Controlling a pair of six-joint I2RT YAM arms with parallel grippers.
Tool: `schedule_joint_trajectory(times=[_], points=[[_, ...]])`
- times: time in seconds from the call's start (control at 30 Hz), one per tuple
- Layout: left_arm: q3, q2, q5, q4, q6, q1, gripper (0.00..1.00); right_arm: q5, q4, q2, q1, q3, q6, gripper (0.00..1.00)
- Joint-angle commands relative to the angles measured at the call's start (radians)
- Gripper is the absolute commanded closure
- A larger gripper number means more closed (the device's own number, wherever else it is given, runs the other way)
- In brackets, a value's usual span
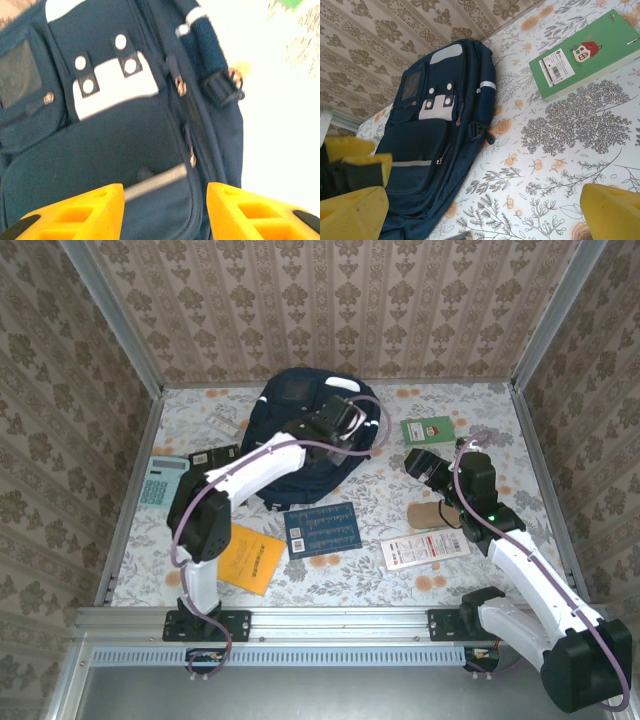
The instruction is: Pack the student bag
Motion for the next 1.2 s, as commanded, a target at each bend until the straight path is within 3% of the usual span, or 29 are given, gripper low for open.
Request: schedule_joint_trajectory(times=[0.0, 0.23, 0.4, 0.47, 0.57, 0.6, 0.93, 1.17], points=[[0.097, 0.14, -0.016, -0.142, -0.005, 0.019, 0.53, -0.018, -0.008, -0.001, 0.006, 0.03, 0.005, 0.0], [0.151, 0.262, 0.004, -0.2, -0.011, 0.047, 0.52, -0.019, -0.009, 0.008, 0.007, 0.033, 0.005, 0.0], [0.13, 0.293, -0.045, -0.215, -0.001, 0.047, 0.54, -0.024, -0.005, 0.023, 0.007, 0.033, 0.011, 0.0], [0.095, 0.28, -0.078, -0.187, 0.007, 0.041, 0.67, -0.034, -0.005, 0.034, 0.007, 0.034, 0.028, 0.0], [0.023, 0.224, -0.104, -0.119, 0.01, 0.033, 0.95, -0.095, -0.008, 0.075, 0.012, 0.06, 0.025, 0.01], [-0.007, 0.2, -0.111, -0.095, 0.01, 0.029, 1.0, -0.099, -0.007, 0.09, 0.02, 0.067, 0.02, 0.0], [-0.291, -0.088, -0.168, 0.136, -0.038, -0.004, 1.0, -0.063, 0.043, 0.207, 0.143, 0.093, -0.047, 0.0], [-0.401, -0.249, -0.162, 0.243, -0.084, -0.004, 1.0, -0.044, 0.142, 0.288, 0.194, 0.071, -0.04, 0.04]])
